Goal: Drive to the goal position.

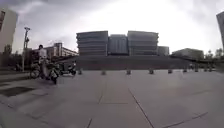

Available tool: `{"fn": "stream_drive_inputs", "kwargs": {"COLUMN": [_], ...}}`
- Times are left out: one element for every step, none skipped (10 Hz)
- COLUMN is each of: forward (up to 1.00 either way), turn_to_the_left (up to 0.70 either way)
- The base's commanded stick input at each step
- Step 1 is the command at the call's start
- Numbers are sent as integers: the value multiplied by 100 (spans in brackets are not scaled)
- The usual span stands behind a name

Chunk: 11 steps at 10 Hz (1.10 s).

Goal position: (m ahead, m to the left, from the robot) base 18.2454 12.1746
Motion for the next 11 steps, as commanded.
{"fn": "stream_drive_inputs", "kwargs": {"forward": [85, 85, 85, 85, 85, 85, 85, 85, 85, 85, 85], "turn_to_the_left": [0, 0, 0, 0, 0, 0, 0, 0, 0, 0, 0]}}
